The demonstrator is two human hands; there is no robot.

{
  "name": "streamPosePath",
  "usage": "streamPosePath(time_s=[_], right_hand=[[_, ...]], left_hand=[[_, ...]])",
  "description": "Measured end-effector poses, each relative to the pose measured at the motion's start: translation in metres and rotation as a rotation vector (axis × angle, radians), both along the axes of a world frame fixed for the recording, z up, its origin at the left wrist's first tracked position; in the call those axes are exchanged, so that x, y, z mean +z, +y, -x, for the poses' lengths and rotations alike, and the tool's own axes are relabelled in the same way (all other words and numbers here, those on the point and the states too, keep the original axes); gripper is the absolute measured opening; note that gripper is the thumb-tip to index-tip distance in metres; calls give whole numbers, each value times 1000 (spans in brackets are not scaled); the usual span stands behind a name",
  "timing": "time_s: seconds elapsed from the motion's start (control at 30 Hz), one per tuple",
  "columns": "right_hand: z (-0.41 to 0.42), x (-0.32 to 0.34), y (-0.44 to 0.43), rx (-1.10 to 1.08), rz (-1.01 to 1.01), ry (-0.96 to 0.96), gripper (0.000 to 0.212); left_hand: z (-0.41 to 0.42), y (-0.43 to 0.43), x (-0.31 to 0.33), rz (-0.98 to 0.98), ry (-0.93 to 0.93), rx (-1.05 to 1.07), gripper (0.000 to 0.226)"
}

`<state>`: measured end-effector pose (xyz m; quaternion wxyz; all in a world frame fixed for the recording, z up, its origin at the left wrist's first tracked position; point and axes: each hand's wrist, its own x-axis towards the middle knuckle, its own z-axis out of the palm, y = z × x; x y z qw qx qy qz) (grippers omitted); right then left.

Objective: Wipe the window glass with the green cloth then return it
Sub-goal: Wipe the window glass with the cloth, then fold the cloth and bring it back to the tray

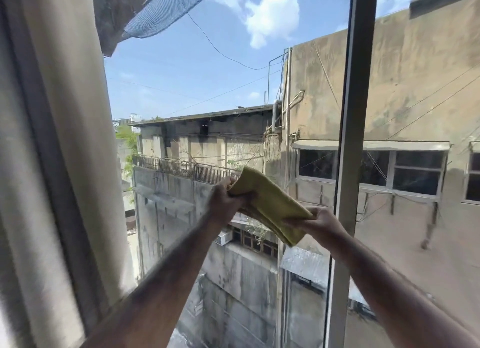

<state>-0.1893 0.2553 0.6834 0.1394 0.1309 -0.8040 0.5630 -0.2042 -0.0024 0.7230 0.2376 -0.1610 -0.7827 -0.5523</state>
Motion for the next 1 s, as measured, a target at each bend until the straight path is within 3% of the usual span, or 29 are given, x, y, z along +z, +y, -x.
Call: streamPosePath(time_s=[0.07, 0.13, 0.2, 0.33, 0.5, 0.7, 0.87, 1.0], right_hand=[[-4, -29, 4, 9, 196, -89, 50], [-8, -67, 6, 29, 336, -182, 27], [-14, -116, 10, -14, 363, -285, 11], [-39, -224, 14, -77, 407, -482, 15], [-93, -381, 18, -152, 443, -752, 9], [-188, -567, 24, -196, 400, -1094, 17], [-277, -694, 19, -192, 379, -1392, 19], [-334, -773, 3, -321, 372, -1503, 22]], left_hand=[[-3, -7, -34, -105, -141, -75, 40], [-6, -13, -74, -220, -271, -148, 41], [-10, -15, -121, -340, -412, -212, 35], [-25, -14, -231, -406, -653, -245, 20], [-61, -14, -395, -340, -899, -169, 13], [-131, -17, -582, -159, -1181, -135, 15], [-197, -16, -712, 35, -1355, -130, 16], [-246, -21, -798, 237, -1403, -89, 22]])
